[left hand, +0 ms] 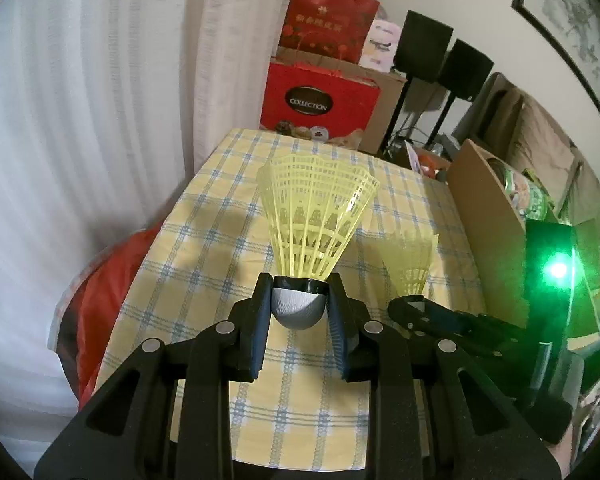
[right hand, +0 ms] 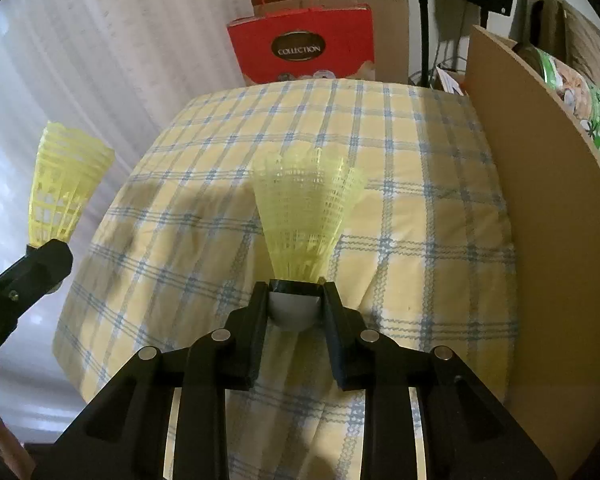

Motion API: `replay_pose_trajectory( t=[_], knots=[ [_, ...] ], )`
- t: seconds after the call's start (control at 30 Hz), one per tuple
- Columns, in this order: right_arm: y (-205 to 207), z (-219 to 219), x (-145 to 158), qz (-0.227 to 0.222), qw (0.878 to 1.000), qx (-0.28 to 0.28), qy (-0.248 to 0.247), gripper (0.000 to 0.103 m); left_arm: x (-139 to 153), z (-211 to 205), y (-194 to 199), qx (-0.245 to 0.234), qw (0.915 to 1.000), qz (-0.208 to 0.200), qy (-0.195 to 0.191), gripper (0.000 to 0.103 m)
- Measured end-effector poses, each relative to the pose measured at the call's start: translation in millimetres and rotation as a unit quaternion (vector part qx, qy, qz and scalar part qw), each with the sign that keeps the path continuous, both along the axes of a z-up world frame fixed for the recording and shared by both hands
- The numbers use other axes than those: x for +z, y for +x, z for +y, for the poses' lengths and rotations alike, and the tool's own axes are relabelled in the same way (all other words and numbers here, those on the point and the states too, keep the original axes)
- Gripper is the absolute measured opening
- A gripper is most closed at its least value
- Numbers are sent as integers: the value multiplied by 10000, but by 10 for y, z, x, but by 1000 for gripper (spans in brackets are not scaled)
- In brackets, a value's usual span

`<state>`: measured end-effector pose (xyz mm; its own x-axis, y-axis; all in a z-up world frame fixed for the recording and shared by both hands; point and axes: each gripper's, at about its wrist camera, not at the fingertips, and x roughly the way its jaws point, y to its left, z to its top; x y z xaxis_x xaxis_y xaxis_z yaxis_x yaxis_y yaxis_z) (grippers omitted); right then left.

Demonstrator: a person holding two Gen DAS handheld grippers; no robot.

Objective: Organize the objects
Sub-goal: 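Lift the shuttlecock with the left tool while the right tool grasps the other shuttlecock, then carry both shuttlecocks with both tools over the box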

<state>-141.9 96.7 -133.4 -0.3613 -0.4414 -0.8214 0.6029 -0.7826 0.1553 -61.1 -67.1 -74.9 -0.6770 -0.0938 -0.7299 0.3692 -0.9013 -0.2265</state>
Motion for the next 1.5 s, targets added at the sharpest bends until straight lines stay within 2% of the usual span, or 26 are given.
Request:
replay_pose_trajectory(
  t=[0.43, 0.7, 1.1, 1.5],
  knots=[
    [42, 246, 559, 684, 9971, -104, -311, 26, 76, 101, -58, 158, 9998, 34, -127, 25],
    [37, 498, 837, 1105, 9931, -215, -313, 26, 231, 268, -147, 27, 9997, 121, -209, 25],
    [-116, 993, 1099, 1294, 9894, -583, -303, 26, 536, 728, -380, -287, 9983, 307, -404, 25],
    [-190, 1417, 1313, 1437, 9848, -917, -332, 26, 720, 1239, -580, -698, 9955, 413, -496, 25]
  ],
)
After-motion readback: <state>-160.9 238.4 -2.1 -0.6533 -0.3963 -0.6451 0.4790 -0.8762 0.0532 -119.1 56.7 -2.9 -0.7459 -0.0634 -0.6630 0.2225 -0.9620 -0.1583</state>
